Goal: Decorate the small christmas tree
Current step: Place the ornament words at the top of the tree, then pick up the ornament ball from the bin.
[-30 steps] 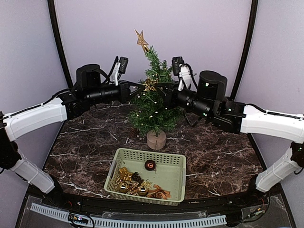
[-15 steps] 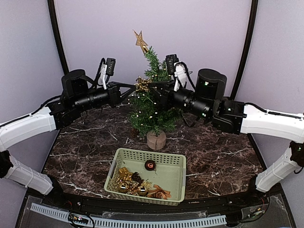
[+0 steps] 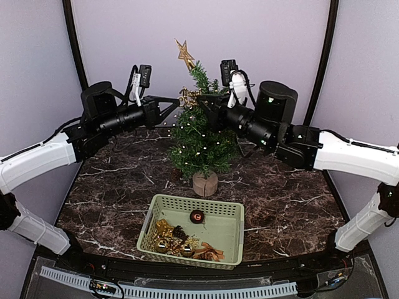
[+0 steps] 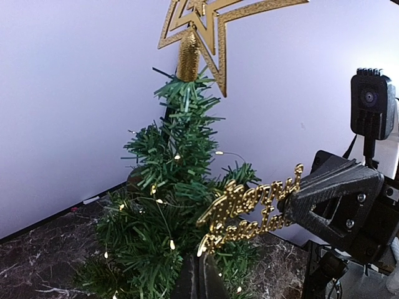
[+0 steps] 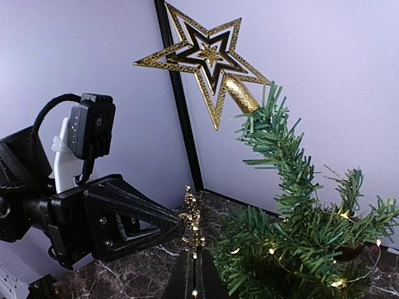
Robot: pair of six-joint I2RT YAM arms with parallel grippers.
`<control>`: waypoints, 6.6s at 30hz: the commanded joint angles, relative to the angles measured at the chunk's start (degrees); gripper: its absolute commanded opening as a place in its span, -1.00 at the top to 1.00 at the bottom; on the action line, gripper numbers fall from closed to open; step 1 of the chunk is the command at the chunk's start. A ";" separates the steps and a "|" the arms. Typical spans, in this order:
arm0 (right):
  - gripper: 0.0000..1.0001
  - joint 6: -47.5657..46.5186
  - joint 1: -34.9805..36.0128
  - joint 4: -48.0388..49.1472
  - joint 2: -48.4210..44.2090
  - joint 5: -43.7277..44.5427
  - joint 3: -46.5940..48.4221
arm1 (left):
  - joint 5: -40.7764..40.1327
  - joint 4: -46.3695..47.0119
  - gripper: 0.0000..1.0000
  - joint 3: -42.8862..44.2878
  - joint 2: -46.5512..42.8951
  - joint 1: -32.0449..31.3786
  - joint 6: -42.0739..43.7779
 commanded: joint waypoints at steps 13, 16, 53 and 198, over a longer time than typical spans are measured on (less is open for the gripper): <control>1.00 2.16 0.75 -3.02 4.18 5.56 6.33 | 2.39 -2.02 1.00 5.64 3.68 3.78 -2.66; 1.00 2.69 0.77 -3.28 4.35 5.91 6.27 | 4.05 -2.03 1.00 5.86 4.27 4.01 -2.97; 1.00 3.10 0.83 3.45 0.78 7.23 1.13 | 7.97 3.35 1.00 7.79 7.36 4.28 -4.60; -0.16 18.19 18.49 -32.22 24.60 -17.69 -5.62 | -0.57 -32.93 0.28 -38.84 -14.25 -4.64 -20.15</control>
